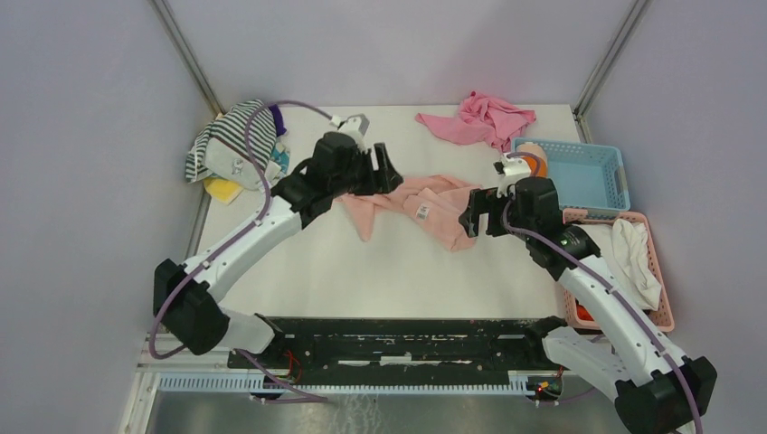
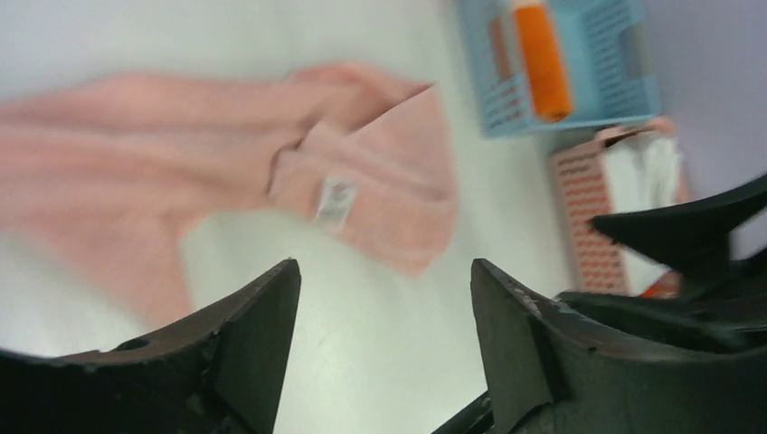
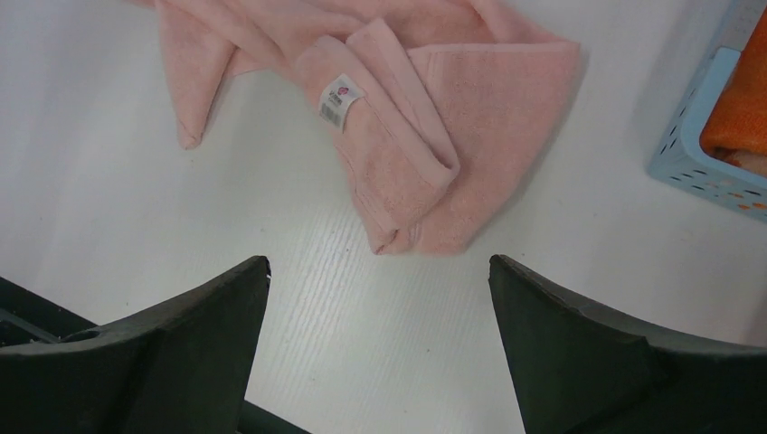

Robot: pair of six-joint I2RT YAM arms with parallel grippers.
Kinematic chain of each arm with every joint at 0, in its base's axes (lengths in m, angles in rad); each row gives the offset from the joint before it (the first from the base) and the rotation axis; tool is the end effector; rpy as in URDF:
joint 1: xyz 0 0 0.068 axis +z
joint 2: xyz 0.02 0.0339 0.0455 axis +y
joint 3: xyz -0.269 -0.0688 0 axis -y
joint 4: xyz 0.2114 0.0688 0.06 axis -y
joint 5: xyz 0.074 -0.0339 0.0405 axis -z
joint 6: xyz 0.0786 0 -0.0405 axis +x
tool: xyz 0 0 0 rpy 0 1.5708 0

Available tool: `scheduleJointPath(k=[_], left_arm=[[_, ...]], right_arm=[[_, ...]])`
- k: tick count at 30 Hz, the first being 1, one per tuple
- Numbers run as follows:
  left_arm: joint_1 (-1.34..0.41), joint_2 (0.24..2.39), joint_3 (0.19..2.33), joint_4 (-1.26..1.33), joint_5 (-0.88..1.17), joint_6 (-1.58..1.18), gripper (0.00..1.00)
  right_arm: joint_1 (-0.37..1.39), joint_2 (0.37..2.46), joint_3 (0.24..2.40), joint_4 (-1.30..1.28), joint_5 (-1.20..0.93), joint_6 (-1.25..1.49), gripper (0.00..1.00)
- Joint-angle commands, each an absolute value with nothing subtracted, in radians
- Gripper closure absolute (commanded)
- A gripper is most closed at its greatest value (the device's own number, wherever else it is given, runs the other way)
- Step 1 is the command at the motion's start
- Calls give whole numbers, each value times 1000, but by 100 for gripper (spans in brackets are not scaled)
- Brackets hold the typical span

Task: Roll the towels
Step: Place the towel at the center of the board, then flatten out the towel at the center of the board.

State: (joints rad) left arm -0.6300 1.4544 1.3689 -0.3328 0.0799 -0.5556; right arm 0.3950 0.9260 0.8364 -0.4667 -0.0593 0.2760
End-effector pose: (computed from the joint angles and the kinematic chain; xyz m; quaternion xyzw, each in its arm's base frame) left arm 0.2740 -0.2076 0.3605 0.0529 0.8365 -0.3320 0.4328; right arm 0.1862 0.0827 0.2888 -0.0663 0.8713 0.1843 0.4500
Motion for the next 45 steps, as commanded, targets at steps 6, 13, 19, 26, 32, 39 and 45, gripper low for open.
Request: scheduleJointPath(k=[6,13,19,26,32,39,45], left_arm=[[-579,1208,921,-311,-166,-651,18],[-568,1449,906,-251,-186,-677,22],[-568,1627,957,-253,-227,-676,24],[-568,1751,966,-220,-225,-679,41],[-560,1676,938,-249,-248,-663,87],[-497,1352,925,-482,-356,-654,97],[-353,1015,938,-686,-378,-581,97]], right_arm=[[400,1058,875,-473,-85,323,7],[407,1137,857,-460,-78,339,11],[420,1232,859,-446,-56,337,12],[443,1405,903,-368,-43,337,16],[457,1523,965,-315,-11,349,29],[457,1528,1042,-373,73,357,97],[420,1397,1212,-625,258,340,100]])
